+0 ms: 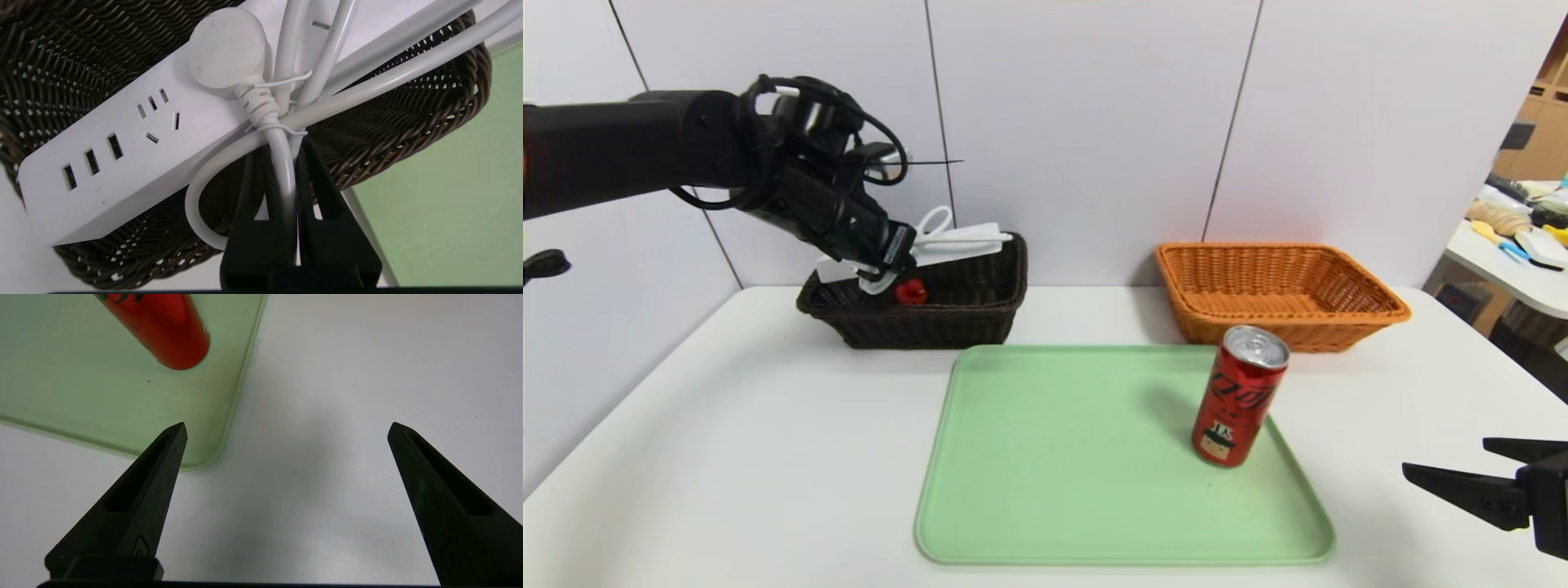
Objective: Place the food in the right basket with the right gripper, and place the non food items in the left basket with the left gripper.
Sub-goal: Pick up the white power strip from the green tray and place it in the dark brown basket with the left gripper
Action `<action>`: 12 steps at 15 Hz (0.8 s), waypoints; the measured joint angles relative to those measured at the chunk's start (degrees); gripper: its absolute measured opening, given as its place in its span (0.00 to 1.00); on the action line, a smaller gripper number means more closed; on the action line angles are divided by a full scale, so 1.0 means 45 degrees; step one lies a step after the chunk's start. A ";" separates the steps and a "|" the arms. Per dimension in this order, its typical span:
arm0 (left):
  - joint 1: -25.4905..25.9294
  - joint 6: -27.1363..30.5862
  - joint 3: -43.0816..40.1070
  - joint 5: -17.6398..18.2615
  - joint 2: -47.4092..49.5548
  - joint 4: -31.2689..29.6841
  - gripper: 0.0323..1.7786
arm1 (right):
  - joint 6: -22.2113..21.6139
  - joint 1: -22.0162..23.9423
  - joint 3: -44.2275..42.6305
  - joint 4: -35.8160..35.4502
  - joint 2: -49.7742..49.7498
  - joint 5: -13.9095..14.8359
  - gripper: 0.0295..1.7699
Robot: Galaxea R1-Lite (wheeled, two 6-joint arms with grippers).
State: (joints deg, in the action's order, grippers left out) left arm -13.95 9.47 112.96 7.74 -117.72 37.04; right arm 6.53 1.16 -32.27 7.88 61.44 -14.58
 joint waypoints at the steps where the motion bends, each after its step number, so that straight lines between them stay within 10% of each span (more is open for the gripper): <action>1: -0.0079 0.0125 0.0084 0.0000 -0.0238 0.0008 0.07 | -0.0003 0.0000 -0.0008 -0.0005 0.0011 0.0005 0.96; 12: -0.0225 0.0076 0.0171 -0.0014 -0.1084 -0.0604 0.07 | 0.0022 -0.0043 0.0060 0.0005 0.0079 0.0005 0.96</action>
State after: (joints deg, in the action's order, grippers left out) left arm -14.96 9.81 113.73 7.68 -122.60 34.32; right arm 6.63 0.96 -32.00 7.90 61.79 -14.56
